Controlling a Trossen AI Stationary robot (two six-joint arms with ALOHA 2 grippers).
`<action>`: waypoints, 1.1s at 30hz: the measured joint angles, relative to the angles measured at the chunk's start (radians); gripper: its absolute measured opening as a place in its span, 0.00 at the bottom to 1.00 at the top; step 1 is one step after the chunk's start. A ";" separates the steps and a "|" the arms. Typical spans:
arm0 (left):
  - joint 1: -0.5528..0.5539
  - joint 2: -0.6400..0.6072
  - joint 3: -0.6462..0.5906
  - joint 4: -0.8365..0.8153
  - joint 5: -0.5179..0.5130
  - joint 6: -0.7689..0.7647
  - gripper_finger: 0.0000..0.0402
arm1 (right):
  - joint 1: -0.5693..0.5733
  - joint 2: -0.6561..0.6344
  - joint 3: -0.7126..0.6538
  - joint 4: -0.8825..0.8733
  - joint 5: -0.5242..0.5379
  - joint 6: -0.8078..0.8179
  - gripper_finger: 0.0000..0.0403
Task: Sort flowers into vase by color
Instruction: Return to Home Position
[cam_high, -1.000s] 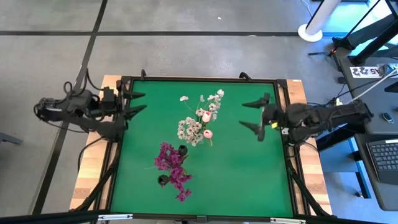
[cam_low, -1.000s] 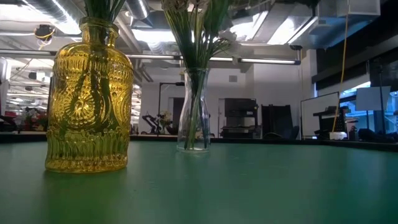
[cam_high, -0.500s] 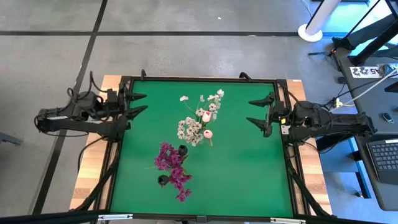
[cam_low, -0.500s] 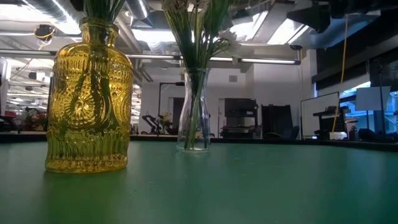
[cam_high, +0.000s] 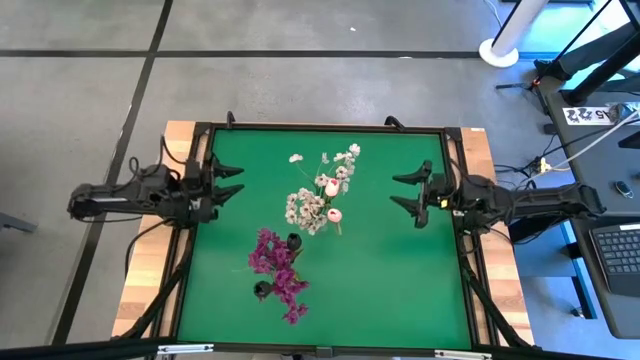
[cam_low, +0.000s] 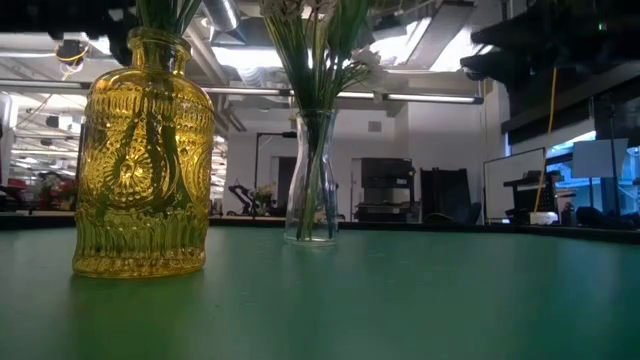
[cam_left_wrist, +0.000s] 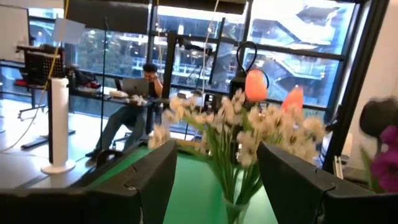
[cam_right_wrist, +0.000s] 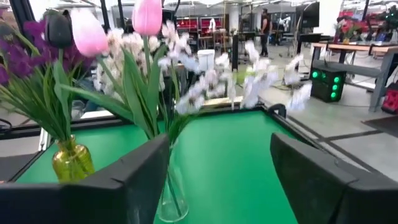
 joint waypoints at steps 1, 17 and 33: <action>0.000 -0.006 -0.018 0.005 0.000 -0.003 0.55 | 0.000 0.001 -0.021 0.023 0.000 0.002 0.68; -0.001 -0.192 -0.095 -0.026 0.021 -0.003 0.55 | 0.001 -0.276 -0.114 -0.079 -0.027 0.019 0.59; -0.003 -0.193 -0.102 -0.112 0.043 -0.008 0.54 | 0.001 -0.509 -0.168 -0.210 -0.021 -0.008 0.59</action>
